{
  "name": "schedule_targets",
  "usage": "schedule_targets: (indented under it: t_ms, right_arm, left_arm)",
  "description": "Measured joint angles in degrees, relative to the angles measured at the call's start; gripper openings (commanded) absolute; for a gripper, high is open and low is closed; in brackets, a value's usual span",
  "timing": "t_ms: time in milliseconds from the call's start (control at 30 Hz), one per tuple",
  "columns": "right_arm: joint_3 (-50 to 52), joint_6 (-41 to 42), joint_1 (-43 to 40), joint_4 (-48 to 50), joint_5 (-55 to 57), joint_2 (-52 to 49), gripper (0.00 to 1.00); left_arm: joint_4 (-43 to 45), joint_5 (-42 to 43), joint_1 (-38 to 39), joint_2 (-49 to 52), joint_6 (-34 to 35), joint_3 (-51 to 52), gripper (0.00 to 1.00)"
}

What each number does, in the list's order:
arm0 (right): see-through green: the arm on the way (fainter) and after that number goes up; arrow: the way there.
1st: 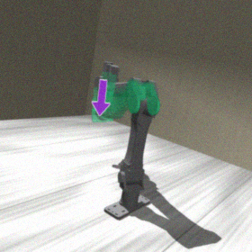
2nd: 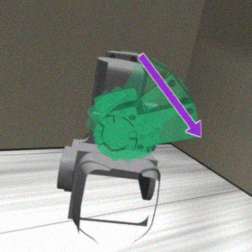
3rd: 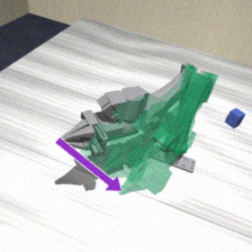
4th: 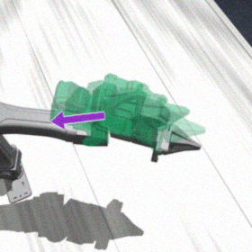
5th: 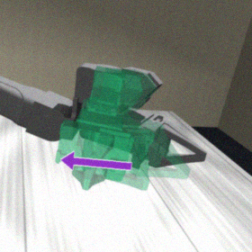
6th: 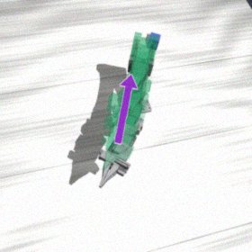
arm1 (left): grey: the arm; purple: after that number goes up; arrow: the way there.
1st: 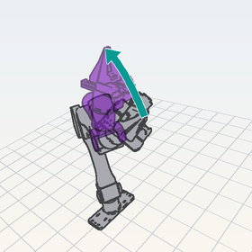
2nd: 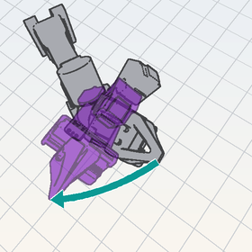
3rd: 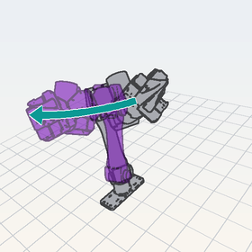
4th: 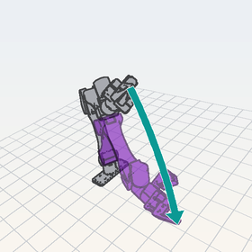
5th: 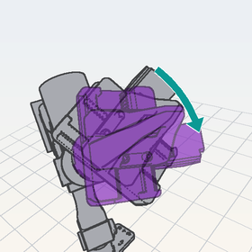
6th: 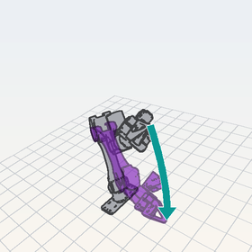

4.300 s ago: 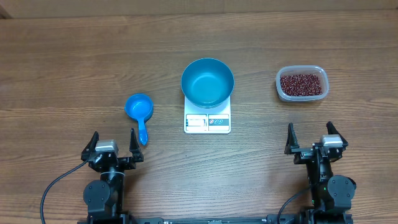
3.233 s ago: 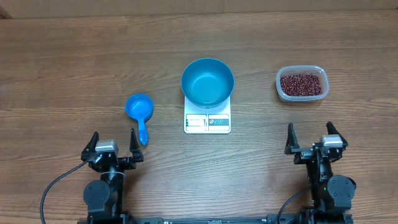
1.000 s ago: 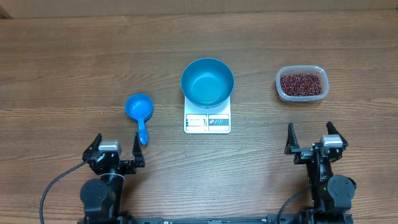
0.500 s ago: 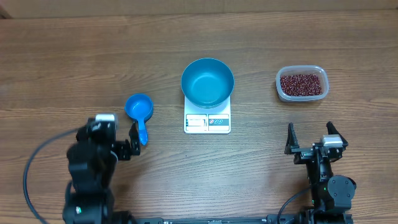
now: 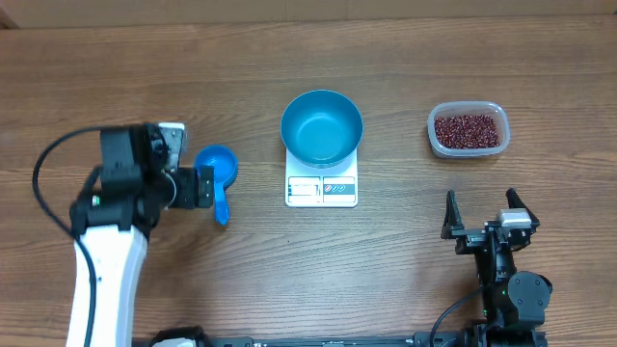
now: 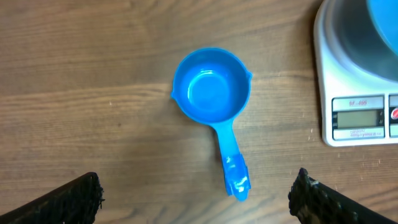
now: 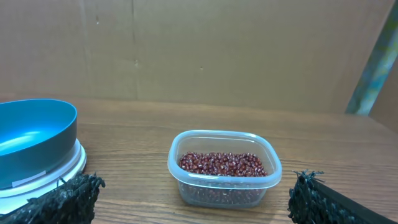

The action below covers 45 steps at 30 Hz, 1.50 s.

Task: Scoop item into bowl and weigh 150g on scale
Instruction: 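Move the left gripper over the blue scoop's handle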

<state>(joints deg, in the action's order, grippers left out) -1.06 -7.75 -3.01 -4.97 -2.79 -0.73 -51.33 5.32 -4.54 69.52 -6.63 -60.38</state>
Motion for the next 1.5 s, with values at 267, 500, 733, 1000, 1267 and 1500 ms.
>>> schedule_targets:
  t_ms: [267,500,733,1000,1267,1500]
  right_arm:
    - [0.0,0.0,0.0,0.0,0.02,0.0,1.0]
    - [0.0,0.02,0.0,0.0,0.0,0.0,1.0]
    - [0.0,0.0,0.0,0.0,0.0,0.0,1.0]
    - [0.0,0.0,0.0,-0.02,0.0,0.0,1.0]
    - [0.0,0.0,0.0,0.0,0.0,0.0,1.0]
    - [0.0,0.0,0.0,-0.02,0.02,0.0,1.0]
  left_arm:
    - [-2.97,-0.87,0.0,7.67,-0.04,-2.82,1.0]
    - [-3.19,-1.99,0.0,8.13,-0.04,-2.84,0.99]
    - [-3.21,-3.5,0.0,8.13,-0.07,-2.89,1.0]
    - [-2.86,-3.91,0.0,8.13,-0.04,-2.89,1.0]
    - [-2.21,-3.89,0.0,8.13,-0.04,-2.89,1.0]
    - [-1.84,-3.89,0.0,8.13,-0.07,-2.89,1.0]
